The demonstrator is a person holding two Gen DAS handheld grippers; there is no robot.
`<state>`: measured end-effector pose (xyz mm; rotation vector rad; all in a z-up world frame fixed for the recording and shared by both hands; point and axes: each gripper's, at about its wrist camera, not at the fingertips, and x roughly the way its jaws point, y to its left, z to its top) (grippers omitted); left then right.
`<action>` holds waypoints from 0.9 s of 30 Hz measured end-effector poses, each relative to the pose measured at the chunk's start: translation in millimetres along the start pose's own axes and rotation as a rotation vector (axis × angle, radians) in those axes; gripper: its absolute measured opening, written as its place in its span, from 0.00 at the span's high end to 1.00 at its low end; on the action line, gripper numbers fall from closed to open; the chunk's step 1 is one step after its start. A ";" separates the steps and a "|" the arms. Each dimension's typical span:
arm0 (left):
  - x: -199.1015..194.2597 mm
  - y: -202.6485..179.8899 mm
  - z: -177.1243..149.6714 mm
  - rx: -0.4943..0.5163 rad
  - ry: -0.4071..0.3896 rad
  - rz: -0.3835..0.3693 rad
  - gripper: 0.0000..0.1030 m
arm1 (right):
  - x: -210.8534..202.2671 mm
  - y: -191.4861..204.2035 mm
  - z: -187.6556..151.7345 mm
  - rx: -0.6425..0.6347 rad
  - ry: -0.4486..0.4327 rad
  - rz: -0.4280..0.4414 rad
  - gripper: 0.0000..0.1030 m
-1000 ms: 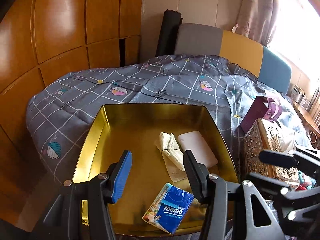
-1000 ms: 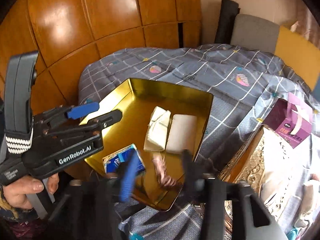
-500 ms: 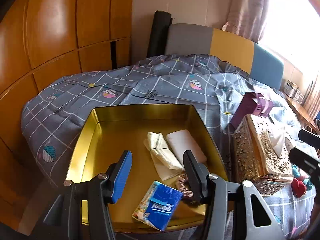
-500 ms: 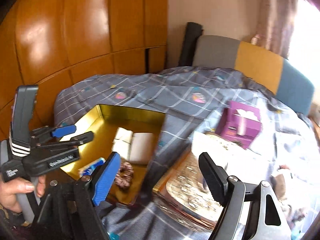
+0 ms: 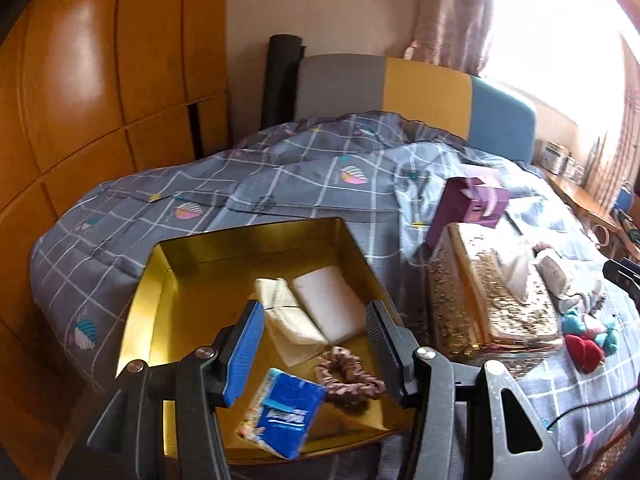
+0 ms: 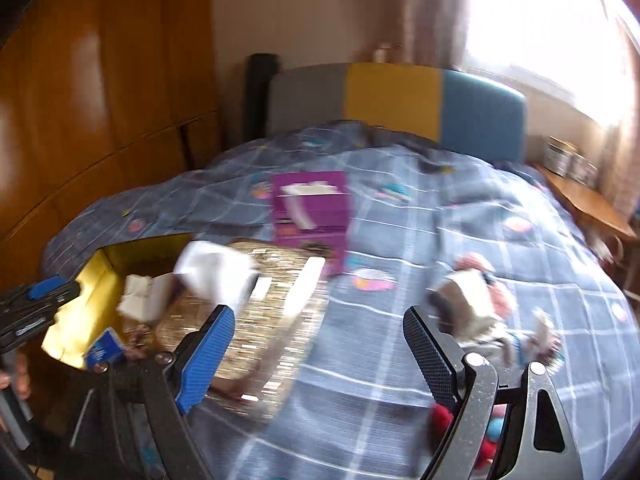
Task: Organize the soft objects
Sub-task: 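Grasp red sock with left tool while right tool grasps blue plush toy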
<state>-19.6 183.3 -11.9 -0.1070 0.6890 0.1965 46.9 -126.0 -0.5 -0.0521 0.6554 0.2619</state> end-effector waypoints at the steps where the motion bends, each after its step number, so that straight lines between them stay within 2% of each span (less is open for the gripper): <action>1: -0.7 -1.0 0.9 0.001 0.000 -0.018 0.48 | -2.3 -12.4 -1.0 0.020 -0.002 -0.030 0.15; 6: -4.6 -13.8 8.4 0.001 -0.005 -0.092 0.48 | -21.3 -79.2 -8.2 0.176 -0.019 -0.166 0.15; 10: -13.9 -35.8 17.7 0.049 -0.027 -0.168 0.48 | -38.3 -139.7 -16.5 0.348 -0.036 -0.284 0.12; 16: -29.7 -101.0 30.1 0.213 -0.041 -0.328 0.48 | -50.9 -213.2 -42.0 0.604 -0.042 -0.379 0.11; 18: -32.4 -131.2 30.1 0.290 -0.038 -0.384 0.48 | -49.8 -225.2 -51.1 0.654 -0.026 -0.391 0.11; 21: -31.4 -173.4 26.9 0.377 -0.003 -0.461 0.48 | -50.0 -236.4 -61.7 0.697 0.004 -0.349 0.11; 26: -11.2 -249.3 3.6 0.489 0.141 -0.608 0.48 | -46.8 -241.8 -71.5 0.695 0.010 -0.346 0.11; 27: -6.7 -261.3 -2.9 0.503 0.172 -0.615 0.49 | -46.9 -243.4 -74.1 0.705 0.001 -0.335 0.11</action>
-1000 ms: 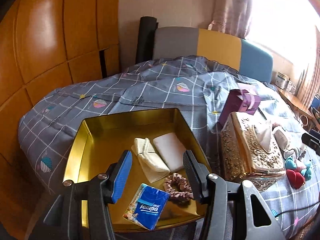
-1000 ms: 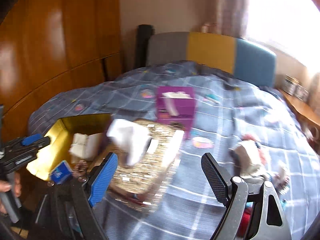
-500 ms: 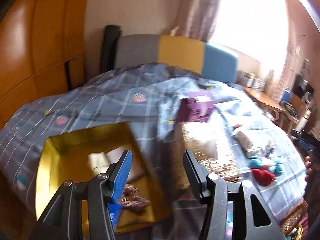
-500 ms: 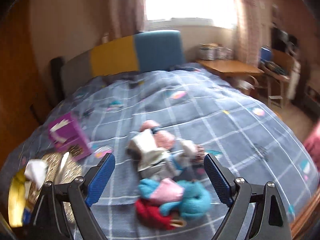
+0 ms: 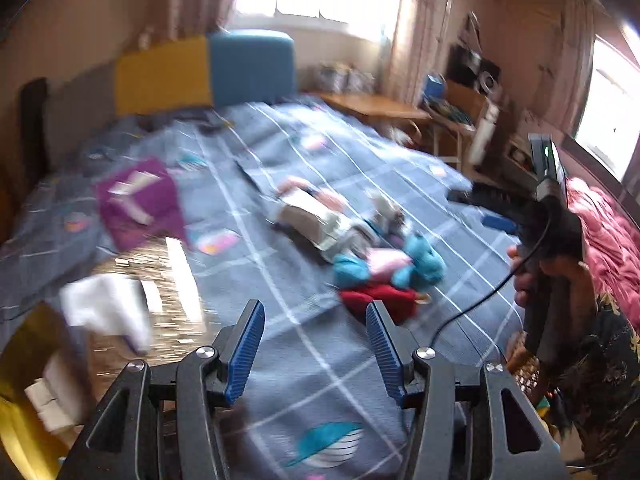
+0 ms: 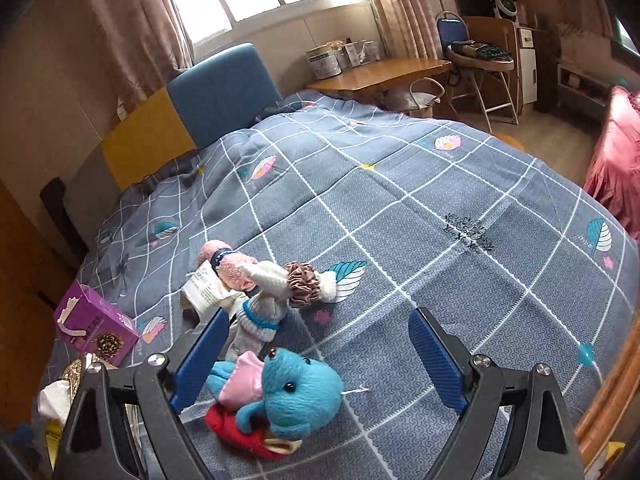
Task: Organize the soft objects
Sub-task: 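Grasp red sock with left tool while right tool grasps blue plush toy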
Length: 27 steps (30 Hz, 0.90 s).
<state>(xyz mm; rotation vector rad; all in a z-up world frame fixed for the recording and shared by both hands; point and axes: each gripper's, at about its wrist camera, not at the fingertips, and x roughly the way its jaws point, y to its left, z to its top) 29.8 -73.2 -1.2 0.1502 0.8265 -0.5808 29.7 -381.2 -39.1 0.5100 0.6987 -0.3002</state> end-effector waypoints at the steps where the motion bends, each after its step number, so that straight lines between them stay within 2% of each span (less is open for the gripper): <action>1: 14.9 -7.1 1.2 0.001 0.038 -0.021 0.49 | 0.6 -2.7 -1.5 0.011 0.000 0.013 0.11; 3: 48.1 -21.4 0.5 -0.005 0.125 -0.091 0.49 | -1.1 -3.8 -1.7 0.018 -0.011 0.043 0.11; 5: 77.9 -33.1 -2.8 -0.025 0.197 -0.106 0.49 | -4.1 -2.6 -1.7 0.011 -0.033 0.065 0.11; 8: 109.3 -38.6 -6.5 -0.115 0.277 -0.150 0.49 | -5.6 -4.3 -1.7 0.021 -0.042 0.106 0.11; 10: 127.5 -39.4 -4.9 -0.176 0.293 -0.160 0.48 | -5.8 -5.6 -1.6 0.031 -0.048 0.118 0.10; 14: 149.2 -51.4 5.1 -0.198 0.286 -0.157 0.45 | -3.7 -10.1 -0.7 0.060 -0.042 0.152 0.10; 16: 155.8 -59.4 9.1 -0.187 0.266 -0.148 0.37 | -3.0 -13.6 -0.5 0.081 -0.040 0.165 0.10; 20: 179.5 -64.9 2.8 -0.150 0.305 -0.081 0.35 | -2.7 -17.6 -0.6 0.107 -0.040 0.177 0.10; 21: 177.3 -64.9 -0.4 -0.134 0.289 -0.083 0.36 | -2.4 -17.5 -0.5 0.106 -0.039 0.178 0.10; 24: 166.6 -60.8 -6.1 -0.085 0.258 -0.121 0.69 | -0.4 -14.6 -0.7 0.092 -0.030 0.166 0.10; 25: 161.6 -56.1 -8.1 -0.086 0.252 -0.135 0.74 | 0.7 -13.2 -0.8 0.085 -0.025 0.164 0.10; 27: 153.2 -44.5 -12.0 -0.094 0.256 -0.164 0.77 | 3.7 -10.0 -1.1 0.067 -0.004 0.158 0.10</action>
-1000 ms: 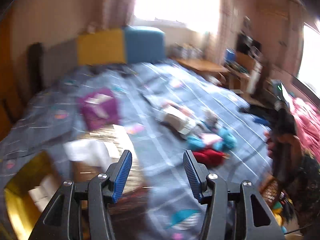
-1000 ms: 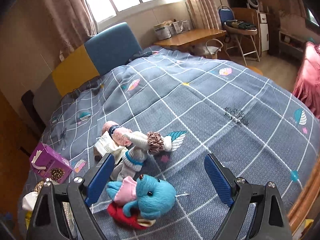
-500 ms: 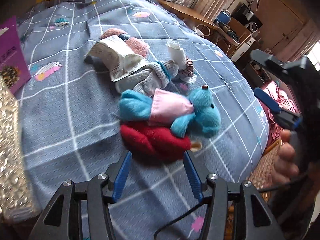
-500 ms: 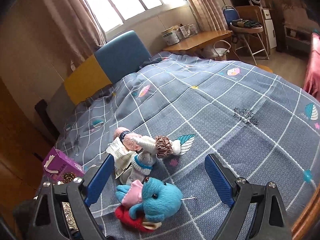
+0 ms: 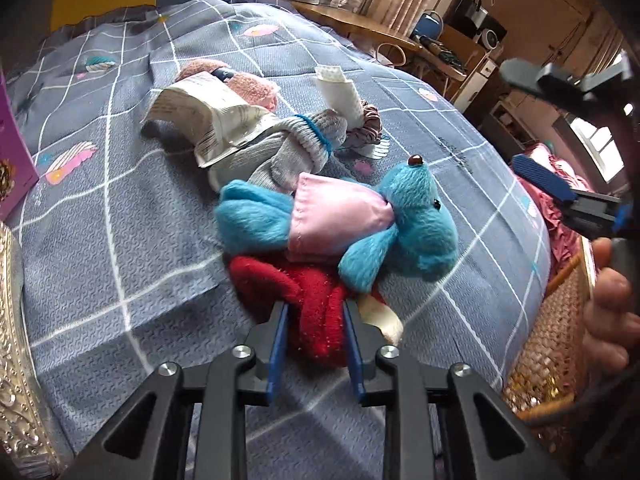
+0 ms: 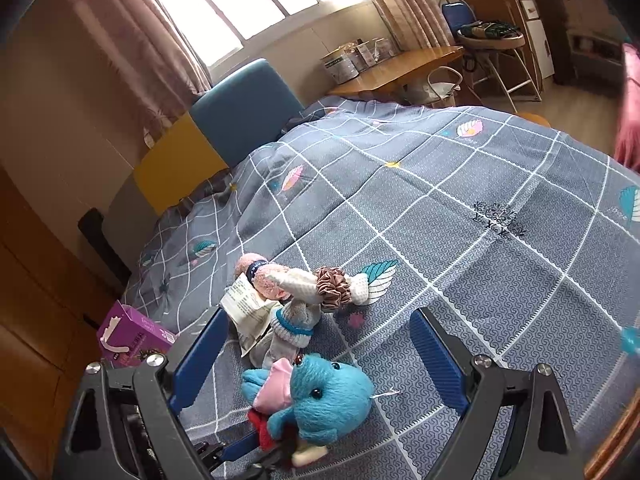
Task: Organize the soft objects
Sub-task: 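Grasp red sock with left tool while right tool grasps blue plush toy, then carry red sock over gold tray and open left tool while right tool holds blue plush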
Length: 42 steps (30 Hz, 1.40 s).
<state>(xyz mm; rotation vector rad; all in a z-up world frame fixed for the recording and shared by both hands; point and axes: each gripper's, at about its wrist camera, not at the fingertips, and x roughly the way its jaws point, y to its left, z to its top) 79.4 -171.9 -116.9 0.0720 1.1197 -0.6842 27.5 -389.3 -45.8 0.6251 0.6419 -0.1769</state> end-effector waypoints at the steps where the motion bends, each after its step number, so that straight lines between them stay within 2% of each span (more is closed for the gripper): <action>1: -5.4 4.6 -3.1 0.003 0.000 0.001 0.77 | 3.0 1.6 -0.4 -0.010 0.019 -0.002 0.10; 4: -19.0 15.8 -13.7 0.026 0.017 -0.012 0.77 | 20.2 11.2 -0.9 -0.071 0.121 0.006 0.10; 6: -25.1 17.8 -22.3 0.059 0.016 0.024 0.77 | 38.1 19.9 -2.6 -0.129 0.219 0.003 0.10; 9: -26.9 26.3 -30.5 0.057 0.023 0.022 0.76 | 64.8 40.4 -6.2 -0.276 0.349 -0.005 0.10; 11: -27.1 31.5 -30.1 0.035 0.025 0.014 0.74 | 83.5 54.6 -12.5 -0.409 0.449 -0.010 0.06; 13: -24.6 31.8 -28.3 0.024 0.022 0.023 0.71 | 101.6 65.5 -23.8 -0.542 0.549 -0.052 0.06; 15: -18.3 30.0 -27.8 0.012 0.024 0.029 0.68 | 115.6 71.8 -39.9 -0.658 0.646 -0.133 0.06; 16: -17.8 31.1 -28.1 0.000 0.016 0.030 0.68 | 118.7 73.9 -47.7 -0.710 0.671 -0.157 0.07; 18: -16.5 30.7 -29.0 -0.007 0.004 0.032 0.70 | 120.0 75.4 -61.6 -0.793 0.680 -0.194 0.22; 19: -17.1 29.7 -30.2 -0.002 -0.003 0.036 0.72 | 119.6 74.4 -65.7 -0.820 0.664 -0.233 0.38; 20: -18.3 28.5 -31.2 0.003 -0.010 0.040 0.75 | 118.0 72.5 -66.2 -0.816 0.655 -0.253 0.45; 22: -22.4 25.6 -32.6 0.009 -0.021 0.053 0.79 | 109.9 69.9 -61.9 -0.777 0.623 -0.239 0.52; 27: -50.4 21.4 -27.7 0.024 -0.063 0.064 0.79 | 102.9 62.4 -58.0 -0.644 0.605 -0.220 0.52; 31: -81.1 21.3 -2.3 0.032 -0.110 0.076 0.79 | 106.8 59.6 -60.4 -0.586 0.610 -0.222 0.48; 37: -134.3 39.7 78.9 0.027 -0.231 0.150 0.79 | 114.5 57.5 -61.6 -0.559 0.608 -0.231 0.46; 40: -157.4 67.3 121.8 0.001 -0.296 0.238 0.79 | 115.3 58.6 -59.7 -0.537 0.595 -0.225 0.46; 42: -176.0 99.6 141.7 -0.065 -0.335 0.287 0.79 | 115.0 60.1 -61.0 -0.525 0.580 -0.223 0.45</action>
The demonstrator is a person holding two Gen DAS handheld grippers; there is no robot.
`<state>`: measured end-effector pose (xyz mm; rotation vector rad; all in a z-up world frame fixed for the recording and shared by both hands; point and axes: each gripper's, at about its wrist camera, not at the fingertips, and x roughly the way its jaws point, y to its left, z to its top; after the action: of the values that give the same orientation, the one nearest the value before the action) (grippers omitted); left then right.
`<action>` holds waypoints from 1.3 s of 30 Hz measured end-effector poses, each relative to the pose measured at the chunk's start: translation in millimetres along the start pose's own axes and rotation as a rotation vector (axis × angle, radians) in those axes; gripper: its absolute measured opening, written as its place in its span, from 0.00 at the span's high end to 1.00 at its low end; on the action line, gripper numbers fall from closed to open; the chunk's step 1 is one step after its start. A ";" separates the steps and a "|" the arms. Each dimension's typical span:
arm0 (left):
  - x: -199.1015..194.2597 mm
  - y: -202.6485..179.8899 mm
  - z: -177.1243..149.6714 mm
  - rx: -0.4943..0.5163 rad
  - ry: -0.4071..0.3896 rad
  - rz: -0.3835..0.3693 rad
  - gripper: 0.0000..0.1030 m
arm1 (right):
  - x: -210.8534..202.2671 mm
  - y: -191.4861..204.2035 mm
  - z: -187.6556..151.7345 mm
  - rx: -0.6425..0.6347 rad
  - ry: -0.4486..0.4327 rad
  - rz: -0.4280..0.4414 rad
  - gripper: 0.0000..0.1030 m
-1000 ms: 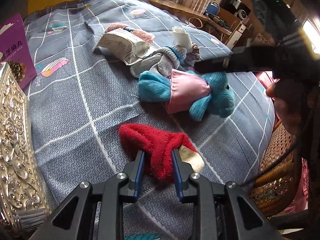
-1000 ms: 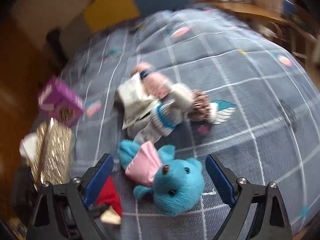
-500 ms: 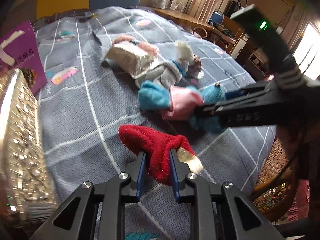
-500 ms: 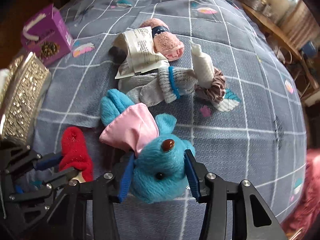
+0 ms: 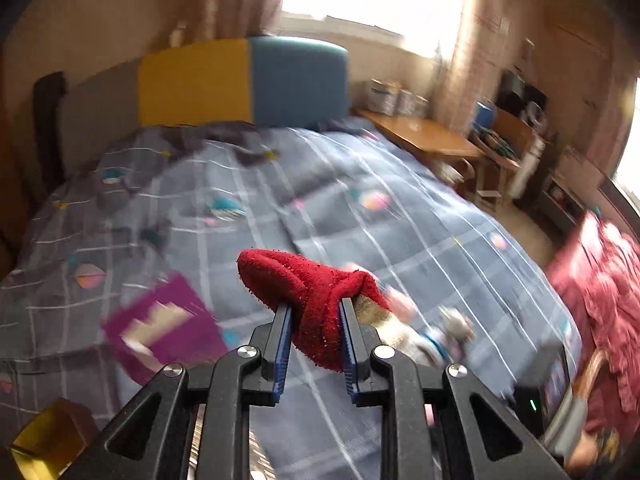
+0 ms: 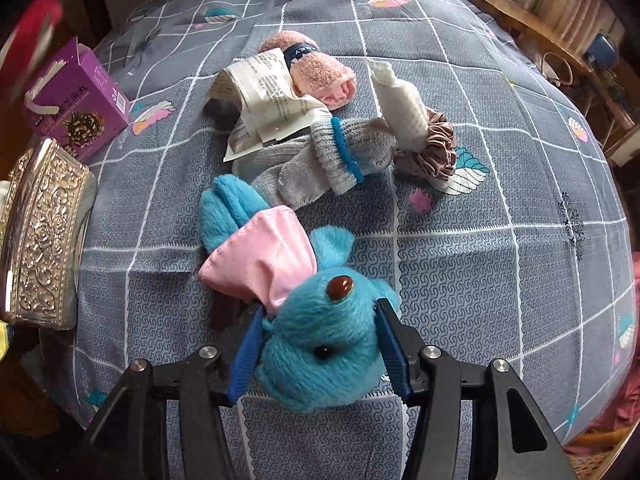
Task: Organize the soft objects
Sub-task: 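Carry red sock over gold tray and open left tool while right tool holds blue plush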
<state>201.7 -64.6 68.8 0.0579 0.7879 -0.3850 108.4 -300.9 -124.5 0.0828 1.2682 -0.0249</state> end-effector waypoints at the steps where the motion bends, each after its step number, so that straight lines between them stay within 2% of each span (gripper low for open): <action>1: -0.7 18.5 6.8 -0.024 -0.021 0.037 0.79 | 0.0 0.2 -1.2 0.004 -0.009 -0.001 0.45; 4: -13.1 78.6 8.5 -0.128 -0.065 0.143 0.79 | -3.5 -1.0 -7.4 0.026 -0.035 0.013 0.45; 7: -30.4 136.7 -19.9 -0.230 -0.068 0.210 0.79 | -6.0 -4.6 -9.4 0.040 -0.038 0.025 0.45; 10: -54.4 184.0 -69.4 -0.313 -0.060 0.281 0.79 | -8.1 -6.3 -10.7 0.040 -0.037 0.024 0.45; 16: -100.4 245.1 -166.7 -0.491 -0.045 0.351 0.79 | -2.2 7.1 -10.1 -0.001 -0.037 -0.030 0.42; 19: -105.4 258.1 -204.7 -0.546 -0.019 0.357 0.79 | -0.1 15.6 -11.3 -0.036 -0.044 -0.076 0.42; 23: -96.7 263.4 -235.3 -0.572 0.011 0.359 0.78 | 0.3 24.7 -14.6 -0.065 -0.053 -0.123 0.42; 26: -84.6 270.5 -240.0 -0.580 0.035 0.344 0.77 | 0.7 30.3 -17.9 -0.073 -0.063 -0.149 0.42; 28: -76.8 275.0 -230.3 -0.567 0.041 0.344 0.74 | 0.3 32.2 -19.5 -0.078 -0.072 -0.160 0.42; 29: -73.2 278.6 -226.6 -0.579 0.039 0.338 0.72 | -0.1 33.5 -20.5 -0.081 -0.078 -0.166 0.42; 31: -66.6 283.2 -218.3 -0.586 0.041 0.334 0.56 | -0.9 36.6 -23.0 -0.084 -0.089 -0.175 0.42; 32: -63.8 284.9 -216.3 -0.593 0.054 0.350 0.53 | -1.7 38.4 -25.0 -0.085 -0.095 -0.180 0.42; 34: -65.0 285.3 -218.0 -0.622 0.046 0.362 0.40 | -1.7 43.9 -29.6 -0.091 -0.106 -0.192 0.42; 36: -70.6 281.3 -221.7 -0.624 0.033 0.375 0.34 | -1.0 50.3 -33.3 -0.100 -0.109 -0.205 0.42; 39: -82.1 268.0 -230.2 -0.600 0.014 0.387 0.34 | -1.1 49.7 -34.6 -0.109 -0.107 -0.214 0.42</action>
<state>88.8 254.7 -61.1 -0.3449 0.8575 0.2268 78.3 -248.7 -131.3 -0.1466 1.1641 -0.1423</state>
